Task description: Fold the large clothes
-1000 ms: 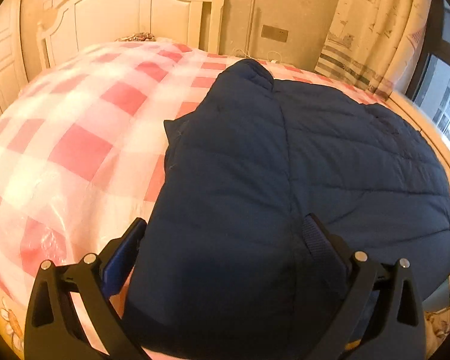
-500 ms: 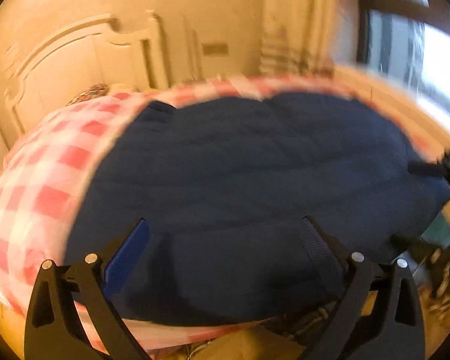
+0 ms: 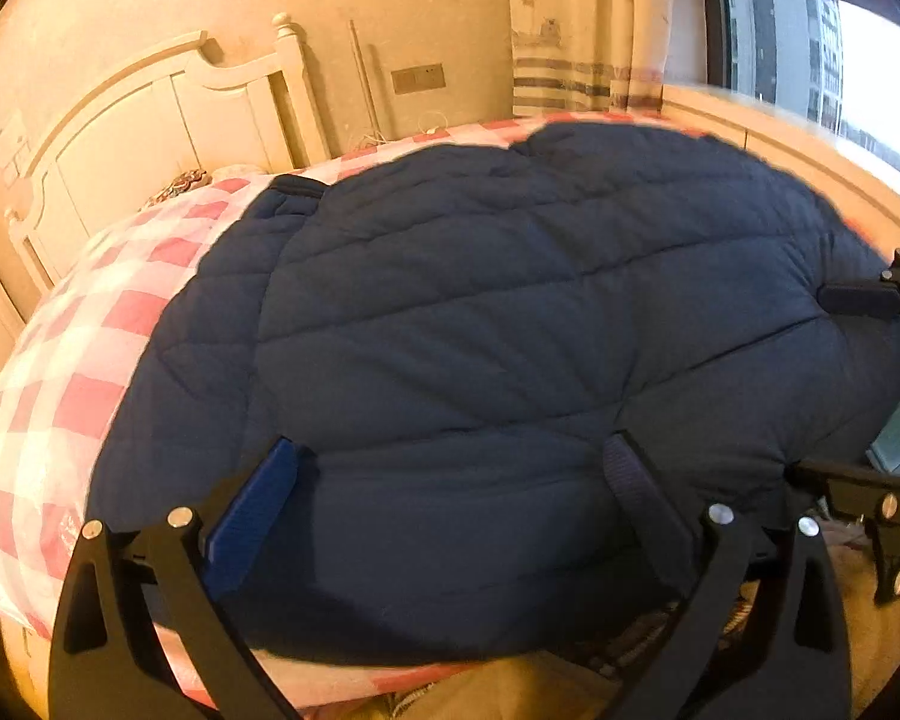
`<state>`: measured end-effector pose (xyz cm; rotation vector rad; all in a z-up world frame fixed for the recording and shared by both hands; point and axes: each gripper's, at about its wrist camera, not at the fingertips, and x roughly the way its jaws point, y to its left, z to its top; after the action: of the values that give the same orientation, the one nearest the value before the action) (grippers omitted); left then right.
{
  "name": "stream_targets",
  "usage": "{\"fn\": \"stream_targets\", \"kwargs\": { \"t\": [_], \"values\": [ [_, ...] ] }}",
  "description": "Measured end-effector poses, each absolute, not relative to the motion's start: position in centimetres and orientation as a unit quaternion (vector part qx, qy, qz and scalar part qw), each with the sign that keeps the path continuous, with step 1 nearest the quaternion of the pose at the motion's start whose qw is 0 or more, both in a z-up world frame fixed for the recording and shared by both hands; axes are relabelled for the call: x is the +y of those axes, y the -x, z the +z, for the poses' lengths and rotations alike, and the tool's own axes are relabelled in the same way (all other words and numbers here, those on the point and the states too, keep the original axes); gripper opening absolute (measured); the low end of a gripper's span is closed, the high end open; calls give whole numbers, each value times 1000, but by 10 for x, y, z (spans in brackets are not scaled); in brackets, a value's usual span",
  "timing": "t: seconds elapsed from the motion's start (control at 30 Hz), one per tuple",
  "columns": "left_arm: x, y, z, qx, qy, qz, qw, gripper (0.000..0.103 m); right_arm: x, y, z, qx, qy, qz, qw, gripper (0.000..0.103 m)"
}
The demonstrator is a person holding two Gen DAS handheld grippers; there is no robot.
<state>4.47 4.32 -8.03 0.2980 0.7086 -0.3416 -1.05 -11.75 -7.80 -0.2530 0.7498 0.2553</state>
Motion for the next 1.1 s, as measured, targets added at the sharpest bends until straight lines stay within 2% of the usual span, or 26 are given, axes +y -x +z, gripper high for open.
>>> {"fn": "stream_targets", "kwargs": {
  "t": [0.13, 0.27, 0.33, 0.53, 0.67, 0.8, 0.93, 1.0, 1.1],
  "values": [
    [68, -40, -62, 308, -134, -123, 934, 101, -160, 18, -57, 339, 77, 65, 935, 98],
    [95, -65, -80, 359, -103, -102, 922, 101, -215, 10, -79, 365, 5, 36, 930, 99],
    [95, -67, -87, 351, -105, -112, 924, 101, -231, 9, -91, 355, -43, 72, 931, 99],
    [90, -67, -87, 348, -123, -99, 924, 101, -224, 5, -68, 361, -4, 25, 932, 98],
    [89, -65, -88, 347, -124, -98, 924, 101, -259, 0, -86, 364, -80, 43, 927, 99],
    [88, -65, -89, 349, -125, -99, 924, 101, -259, 3, -77, 375, -78, 36, 923, 98],
    [89, -65, -85, 359, -121, -101, 920, 101, -281, 38, -48, 325, -80, 13, 942, 98],
    [90, -65, -74, 369, -112, -104, 917, 101, -302, 66, -43, 296, -119, -3, 948, 98],
    [87, -57, -50, 343, -91, -131, 926, 101, -347, 111, -61, 263, -233, -11, 936, 98]
  ]
}}
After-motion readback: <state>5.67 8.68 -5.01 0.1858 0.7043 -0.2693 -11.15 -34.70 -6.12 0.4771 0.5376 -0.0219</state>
